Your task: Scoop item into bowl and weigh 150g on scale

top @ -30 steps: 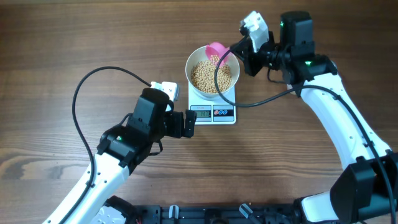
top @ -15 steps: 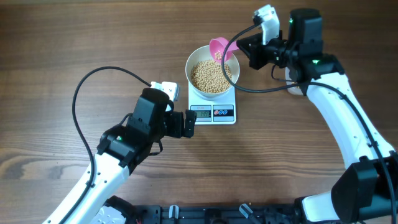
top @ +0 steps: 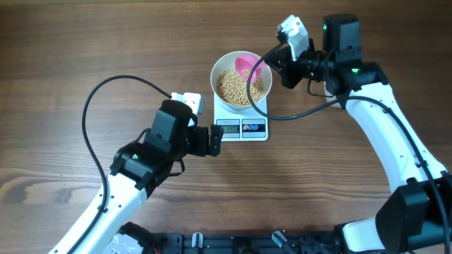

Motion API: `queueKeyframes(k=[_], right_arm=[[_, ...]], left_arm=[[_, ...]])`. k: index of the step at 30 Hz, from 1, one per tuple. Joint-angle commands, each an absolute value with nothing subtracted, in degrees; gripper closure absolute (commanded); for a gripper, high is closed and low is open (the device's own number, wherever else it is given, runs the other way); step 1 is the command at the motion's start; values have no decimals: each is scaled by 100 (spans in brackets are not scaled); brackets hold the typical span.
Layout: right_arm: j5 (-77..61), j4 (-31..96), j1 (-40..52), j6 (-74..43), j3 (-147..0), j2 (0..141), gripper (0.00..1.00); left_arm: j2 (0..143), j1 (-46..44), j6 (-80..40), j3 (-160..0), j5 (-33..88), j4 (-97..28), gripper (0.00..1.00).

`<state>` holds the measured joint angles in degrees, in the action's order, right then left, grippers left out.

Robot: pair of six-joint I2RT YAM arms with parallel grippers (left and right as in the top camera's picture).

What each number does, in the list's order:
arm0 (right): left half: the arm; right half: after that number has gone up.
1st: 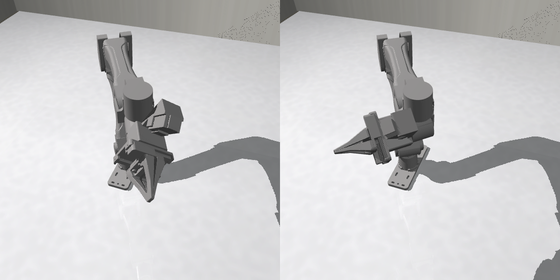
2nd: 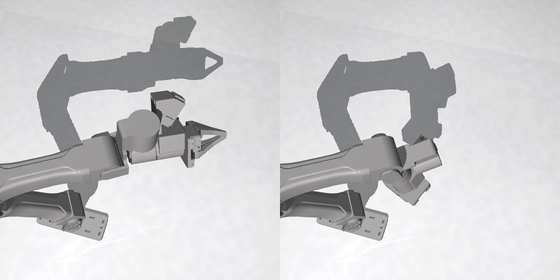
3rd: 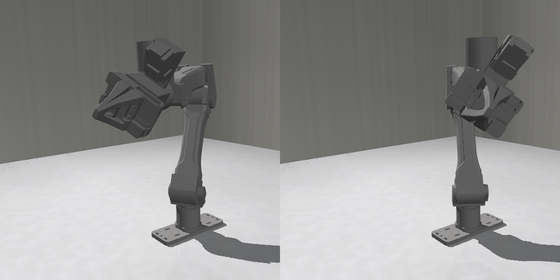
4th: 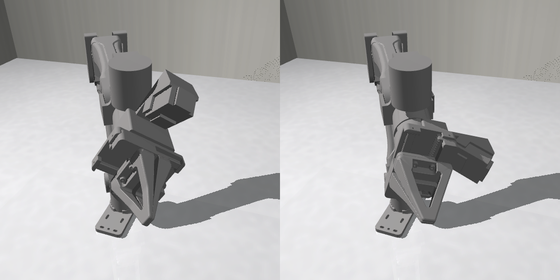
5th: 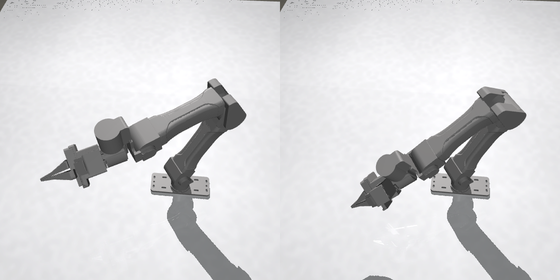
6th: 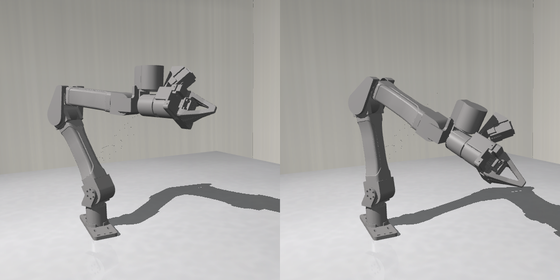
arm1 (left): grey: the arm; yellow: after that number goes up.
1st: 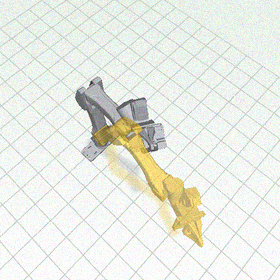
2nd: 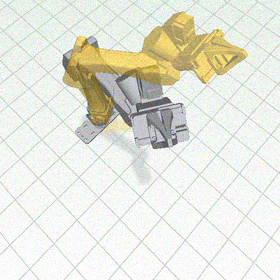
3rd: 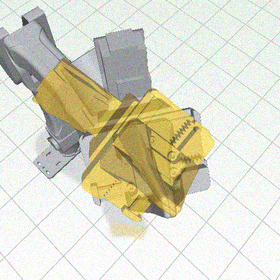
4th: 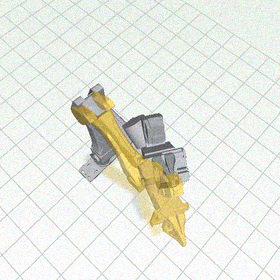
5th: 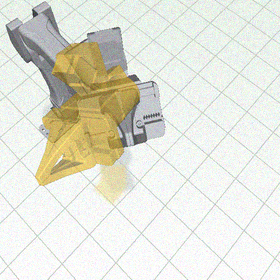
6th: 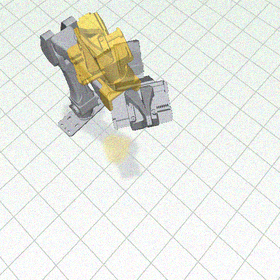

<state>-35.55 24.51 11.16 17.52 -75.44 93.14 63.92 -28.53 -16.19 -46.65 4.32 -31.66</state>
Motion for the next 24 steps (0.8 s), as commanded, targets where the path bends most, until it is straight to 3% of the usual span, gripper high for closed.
queueKeyframes(k=[1,12,24], right_arm=[[-3444,2414,1109,1949,-7607,9194,96],[-3389,2357,1109,2556,-7607,9203,96],[-3450,2279,1146,2379,-7607,9203,96]], left_arm=[[6410,-2825,-1522,-4683,377,-3148,0],[6410,-2825,-1522,-4683,377,-3148,0],[6410,-2825,-1522,-4683,377,-3148,0]])
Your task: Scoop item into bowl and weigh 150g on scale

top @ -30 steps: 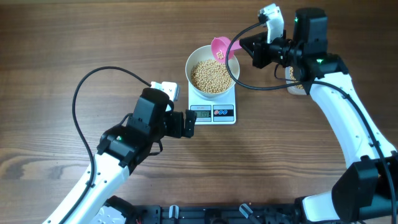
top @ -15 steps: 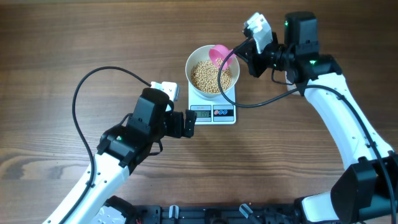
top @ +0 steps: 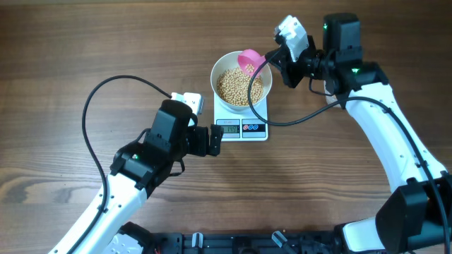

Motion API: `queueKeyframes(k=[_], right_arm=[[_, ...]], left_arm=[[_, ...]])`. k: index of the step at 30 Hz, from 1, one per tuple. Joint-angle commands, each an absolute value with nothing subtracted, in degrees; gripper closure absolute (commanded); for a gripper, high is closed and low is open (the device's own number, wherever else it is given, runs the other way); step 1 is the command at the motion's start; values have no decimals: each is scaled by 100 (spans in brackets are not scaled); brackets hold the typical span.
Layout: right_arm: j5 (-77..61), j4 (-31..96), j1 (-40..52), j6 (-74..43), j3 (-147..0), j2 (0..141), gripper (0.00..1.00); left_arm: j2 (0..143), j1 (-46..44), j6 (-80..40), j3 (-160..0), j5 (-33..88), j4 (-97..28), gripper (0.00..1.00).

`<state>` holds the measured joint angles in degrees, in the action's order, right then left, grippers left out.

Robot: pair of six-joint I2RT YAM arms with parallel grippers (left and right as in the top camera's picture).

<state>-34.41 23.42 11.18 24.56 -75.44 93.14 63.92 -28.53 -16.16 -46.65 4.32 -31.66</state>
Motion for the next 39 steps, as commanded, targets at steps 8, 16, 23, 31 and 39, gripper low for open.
queueKeyframes(k=[8,16,23,31,39], right_arm=[[-3426,2246,1262,2550,-7607,9164,96],[-3350,2102,1356,2233,-7607,9137,96],[-3048,2141,1533,2716,-7607,9098,96],[-2961,2147,1590,2681,-7607,9096,96],[-2961,2143,1590,2685,-7607,9094,96]], left_arm=[[6410,-2825,-1522,-4683,377,-3148,0],[6410,-2825,-1522,-4683,377,-3148,0],[6410,-2825,-1522,-4683,377,-3148,0],[6410,-2825,-1522,-4683,377,-3148,0],[6410,-2825,-1522,-4683,377,-3148,0]])
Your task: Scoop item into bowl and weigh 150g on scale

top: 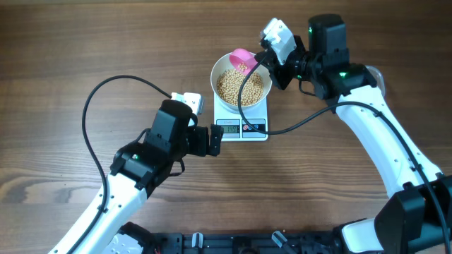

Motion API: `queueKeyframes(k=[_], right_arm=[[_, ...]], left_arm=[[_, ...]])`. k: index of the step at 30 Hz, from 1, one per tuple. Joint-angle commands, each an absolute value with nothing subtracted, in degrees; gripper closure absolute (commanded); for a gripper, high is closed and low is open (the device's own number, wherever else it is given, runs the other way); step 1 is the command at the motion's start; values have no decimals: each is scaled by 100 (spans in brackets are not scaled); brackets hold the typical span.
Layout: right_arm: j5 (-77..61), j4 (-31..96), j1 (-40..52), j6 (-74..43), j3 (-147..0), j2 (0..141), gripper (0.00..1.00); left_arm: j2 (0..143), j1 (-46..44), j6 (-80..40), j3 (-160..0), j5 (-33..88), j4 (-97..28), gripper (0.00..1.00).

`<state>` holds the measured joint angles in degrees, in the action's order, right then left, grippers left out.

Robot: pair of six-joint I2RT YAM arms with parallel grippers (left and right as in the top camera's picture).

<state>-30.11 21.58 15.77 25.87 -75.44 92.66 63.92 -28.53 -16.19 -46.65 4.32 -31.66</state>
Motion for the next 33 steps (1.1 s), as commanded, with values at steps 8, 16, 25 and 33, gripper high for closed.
queueKeyframes(k=[8,16,25,33], right_arm=[[-2891,2300,1601,3144,-7607,9094,96],[-2902,2314,1601,2397,-7607,9096,96],[-3632,1911,1240,1142,-7607,8976,96],[-3623,1914,1234,1201,-7607,8976,96]], left_arm=[[6410,-2825,-1522,-4683,377,-3148,0],[6410,-2825,-1522,-4683,377,-3148,0],[6410,-2825,-1522,-4683,377,-3148,0],[6410,-2825,-1522,-4683,377,-3148,0]])
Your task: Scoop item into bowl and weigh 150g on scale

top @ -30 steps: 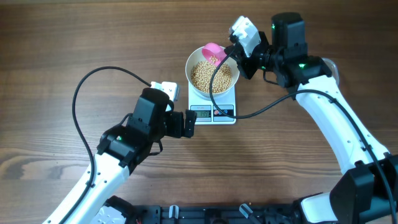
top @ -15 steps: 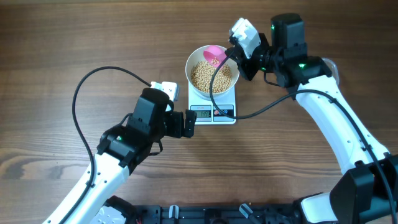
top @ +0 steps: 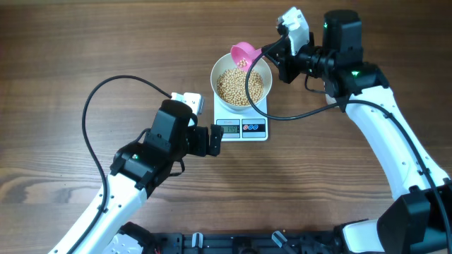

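Observation:
A white bowl (top: 241,83) full of tan beans sits on a small white scale (top: 242,125) whose display faces the front. My right gripper (top: 270,55) is shut on the handle of a pink scoop (top: 244,53). The scoop hangs over the bowl's far rim with a few beans in it. My left gripper (top: 217,140) rests on the table just left of the scale's display; its fingers look close together, with nothing seen between them.
The wooden table (top: 63,63) stretches all around the scale. Black cables loop off both arms, one arching over the table at left (top: 92,106), one passing by the bowl's right side (top: 248,88).
The right gripper has shifted back to the right and the scoop now sits higher at the bowl's far rim, mouth up with a few beans. The left arm is unchanged.
The pink scoop was first low inside the bowl at its right side. Then it stood at the bowl's far right rim, and then over the far rim with the right arm swung left. Now it is lifted at the far rim holding a few beans. The left arm stayed still.

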Motion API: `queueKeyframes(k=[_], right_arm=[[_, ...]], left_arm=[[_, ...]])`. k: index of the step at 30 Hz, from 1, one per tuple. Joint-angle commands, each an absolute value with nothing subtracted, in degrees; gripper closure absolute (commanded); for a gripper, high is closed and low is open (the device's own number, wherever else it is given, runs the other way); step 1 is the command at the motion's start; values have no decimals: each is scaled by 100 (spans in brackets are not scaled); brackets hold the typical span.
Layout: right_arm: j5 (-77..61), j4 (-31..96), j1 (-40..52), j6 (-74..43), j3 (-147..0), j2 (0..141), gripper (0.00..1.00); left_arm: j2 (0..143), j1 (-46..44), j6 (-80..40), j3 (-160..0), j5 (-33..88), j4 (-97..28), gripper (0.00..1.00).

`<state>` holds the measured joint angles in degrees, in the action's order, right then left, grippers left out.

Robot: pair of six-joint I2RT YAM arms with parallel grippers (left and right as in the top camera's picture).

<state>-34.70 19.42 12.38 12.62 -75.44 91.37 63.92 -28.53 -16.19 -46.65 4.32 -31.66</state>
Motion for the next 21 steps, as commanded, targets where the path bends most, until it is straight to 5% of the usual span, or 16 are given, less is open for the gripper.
queueKeyframes(k=[1,21], right_arm=[[-3610,1916,1234,1201,-7607,8976,96],[-3236,2397,1236,1066,-7607,8978,96]], left_arm=[[6410,-2825,-1522,-4683,377,-3148,0],[6410,-2825,-1522,-4683,377,-3148,0]])
